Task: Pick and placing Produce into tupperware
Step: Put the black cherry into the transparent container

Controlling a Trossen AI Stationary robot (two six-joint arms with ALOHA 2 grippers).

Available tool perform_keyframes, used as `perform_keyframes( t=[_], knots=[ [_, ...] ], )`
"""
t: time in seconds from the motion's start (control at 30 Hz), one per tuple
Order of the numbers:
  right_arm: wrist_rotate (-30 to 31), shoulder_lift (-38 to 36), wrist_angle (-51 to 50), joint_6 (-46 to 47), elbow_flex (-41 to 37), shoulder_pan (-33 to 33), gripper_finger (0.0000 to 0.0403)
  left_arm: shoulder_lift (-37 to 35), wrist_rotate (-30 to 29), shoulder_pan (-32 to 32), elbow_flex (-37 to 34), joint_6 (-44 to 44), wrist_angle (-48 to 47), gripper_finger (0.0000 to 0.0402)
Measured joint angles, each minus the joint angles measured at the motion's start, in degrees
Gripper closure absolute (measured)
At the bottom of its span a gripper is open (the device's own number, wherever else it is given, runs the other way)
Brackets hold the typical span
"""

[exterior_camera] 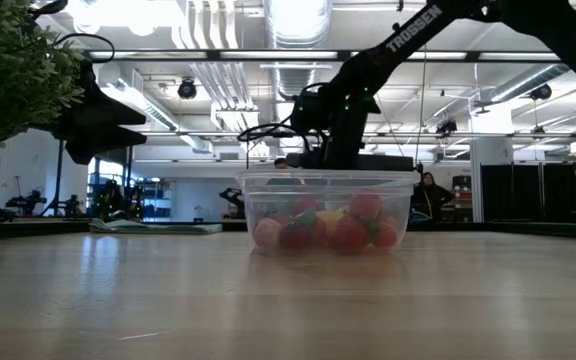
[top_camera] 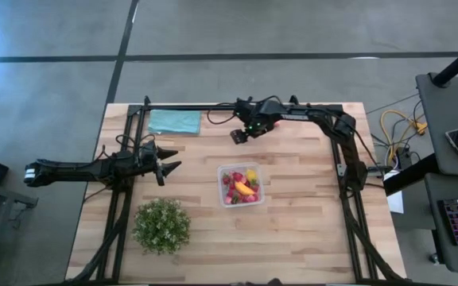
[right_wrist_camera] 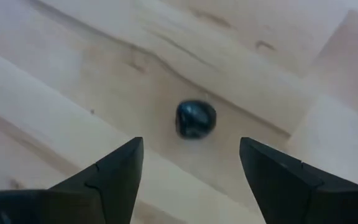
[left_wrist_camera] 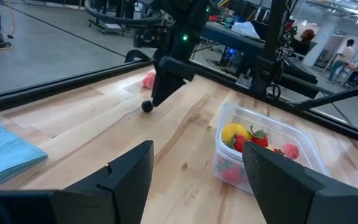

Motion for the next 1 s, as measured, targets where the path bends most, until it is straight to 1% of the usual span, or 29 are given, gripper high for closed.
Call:
perform_keyframes(
  t=[0.1, 0.27, 0.4, 0.5, 0.67, 1.0],
  knots=[
    [2.1, 0.1, 1.6, 0.0, 0.0, 0.0, 0.0145, 0.0, 0.0, 0.0, 0.0, 0.0, 0.0, 0.0168],
    [2.0, 1.4, 3.2, -0.1, 0.0, -0.2, 0.0147, 0.0, 0.0, 0.0, 0.0, 0.0, 0.0, 0.0168],
    [0.6, 2.8, 4.0, -0.1, 0.0, -0.2, 0.0154, 0.1, 0.0, 0.0, 0.0, 0.0, 0.0, 0.0168],
    [1.2, 3.1, 4.6, -0.2, 0.0, -0.2, 0.0161, 0.0, 0.0, 0.0, 0.0, 0.0, 0.0, 0.0168],
    [3.9, 3.1, 5.2, -0.6, 0.0, -0.2, 0.0182, 0.1, 0.0, 0.0, 0.0, 0.0, 0.0, 0.0169],
    [3.8, 3.1, 4.6, -1.2, 0.0, -0.2, 0.0247, 0.1, 0.0, 0.0, 0.0, 0.0, 0.0, 0.0168]
  ],
)
